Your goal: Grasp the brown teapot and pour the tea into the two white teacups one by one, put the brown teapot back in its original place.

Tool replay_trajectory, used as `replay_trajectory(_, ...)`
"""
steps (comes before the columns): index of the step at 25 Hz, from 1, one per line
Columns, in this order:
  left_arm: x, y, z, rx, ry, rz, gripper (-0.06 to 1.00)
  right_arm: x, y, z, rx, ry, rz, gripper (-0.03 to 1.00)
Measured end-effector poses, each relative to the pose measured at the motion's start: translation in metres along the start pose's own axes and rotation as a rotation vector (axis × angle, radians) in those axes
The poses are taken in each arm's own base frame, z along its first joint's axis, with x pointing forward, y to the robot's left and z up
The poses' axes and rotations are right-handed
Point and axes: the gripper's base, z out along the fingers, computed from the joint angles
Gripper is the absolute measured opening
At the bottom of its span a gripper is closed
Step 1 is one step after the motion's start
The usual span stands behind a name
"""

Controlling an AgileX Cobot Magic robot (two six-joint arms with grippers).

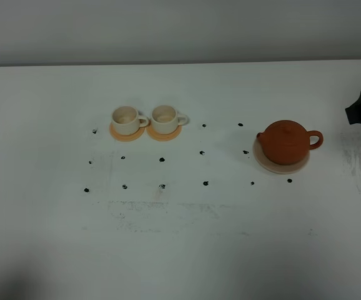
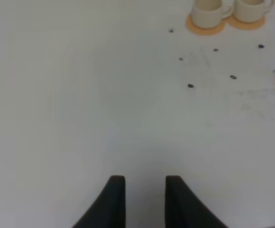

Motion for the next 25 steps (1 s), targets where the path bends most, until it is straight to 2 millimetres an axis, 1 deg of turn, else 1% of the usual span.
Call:
replay_trajectory(5,0.000,0.000,0.000,-0.010,0.001,-0.005,0.22,-0.003,0.002,0.010,-0.044,-0.008,0.051,0.49)
replay_trajectory(12,0.000,0.000,0.000,-0.010,0.001,-0.005,0.22,-0.005,0.003,0.015,-0.054,-0.016,0.066,0.49)
replay_trajectory(16,0.000,0.000,0.000,-0.010,0.001,-0.005,0.22,-0.006,0.013,0.016,-0.069,-0.008,0.037,0.49)
replay_trajectory(19,0.000,0.000,0.000,-0.010,0.001,-0.005,0.22,-0.005,0.008,0.020,-0.042,0.006,0.022,0.49)
replay_trajectory(21,0.000,0.000,0.000,-0.010,0.001,-0.005,0.22,-0.004,0.002,0.029,0.004,0.036,0.017,0.49)
replay_trajectory(25,0.000,0.000,0.000,-0.010,0.001,-0.005,0.22,-0.008,-0.007,0.059,0.066,0.126,0.019,0.49)
